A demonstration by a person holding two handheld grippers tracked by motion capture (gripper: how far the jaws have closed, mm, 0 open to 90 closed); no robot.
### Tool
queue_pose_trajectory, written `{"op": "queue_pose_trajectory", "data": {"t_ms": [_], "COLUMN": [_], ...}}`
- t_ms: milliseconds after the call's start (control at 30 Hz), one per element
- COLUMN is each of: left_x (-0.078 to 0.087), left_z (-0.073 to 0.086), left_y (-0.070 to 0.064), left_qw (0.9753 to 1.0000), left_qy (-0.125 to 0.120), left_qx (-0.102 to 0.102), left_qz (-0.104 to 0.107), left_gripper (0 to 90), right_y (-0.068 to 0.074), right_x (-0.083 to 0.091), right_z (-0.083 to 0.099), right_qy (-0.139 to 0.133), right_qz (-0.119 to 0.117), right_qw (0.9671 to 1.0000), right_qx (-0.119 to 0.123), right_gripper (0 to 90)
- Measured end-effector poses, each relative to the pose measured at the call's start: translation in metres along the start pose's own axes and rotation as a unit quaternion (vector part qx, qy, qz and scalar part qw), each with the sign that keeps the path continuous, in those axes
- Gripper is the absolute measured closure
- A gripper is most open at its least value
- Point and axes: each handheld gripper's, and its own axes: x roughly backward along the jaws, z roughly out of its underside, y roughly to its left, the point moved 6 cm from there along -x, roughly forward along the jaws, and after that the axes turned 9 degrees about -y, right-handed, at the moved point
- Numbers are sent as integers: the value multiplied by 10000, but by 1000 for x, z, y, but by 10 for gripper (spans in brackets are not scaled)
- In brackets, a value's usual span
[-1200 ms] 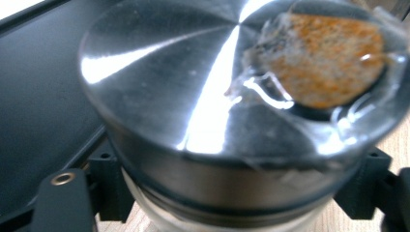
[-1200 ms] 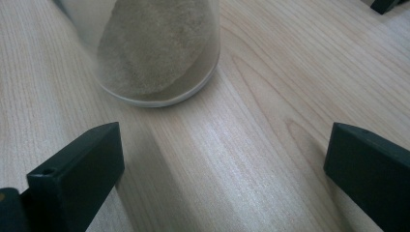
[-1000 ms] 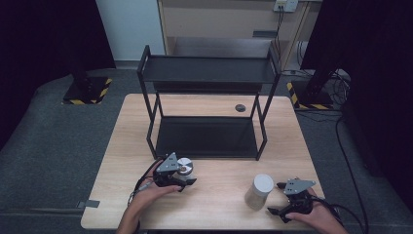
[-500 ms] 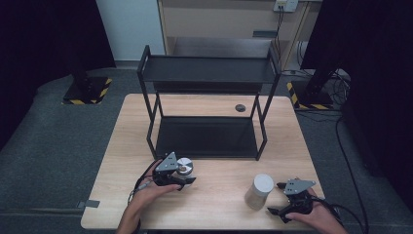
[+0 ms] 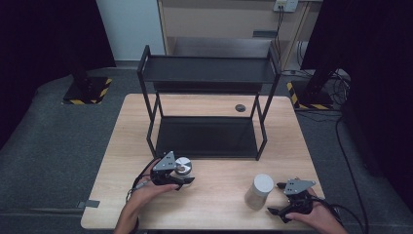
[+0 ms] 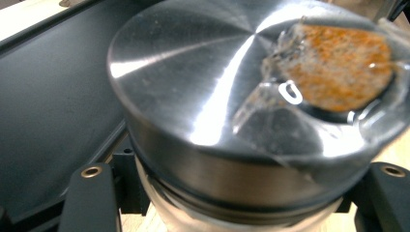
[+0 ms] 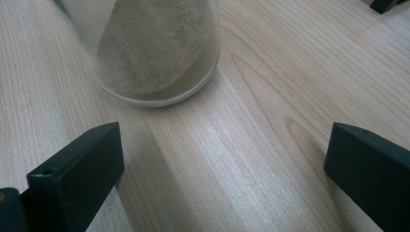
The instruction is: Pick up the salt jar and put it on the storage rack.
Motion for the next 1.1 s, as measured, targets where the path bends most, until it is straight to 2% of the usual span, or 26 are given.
{"op": "queue_pose_trajectory", "data": {"t_ms": [367,533,633,733,867,1100], "left_x": [6,11,16,19,20,24], "left_z": [-9,-21,-28,-39,-61,-99], "left_y": [-2,-6,-5,-4,-1,14], "left_qw": [9997,9995,9995,9995,9990,9981], "left_qy": [129,150,59,77,197,163], "left_qx": [-12,-44,0,-15,-151,-204], "left_qz": [192,273,295,321,373,562], "left_gripper": [297,298,298,297,297,298], "right_y": [0,0,0,0,0,0], "right_x": [0,0,0,0,0,0], "right_z": [0,0,0,0,0,0], "right_qy": [0,0,6,1,1,4], "right_qz": [0,0,3,3,3,1], "right_qw": [10000,10000,10000,10000,10000,10000], "right_qx": [0,-1,-9,-3,-2,-15], "right_gripper": [15,15,15,15,15,15]}}
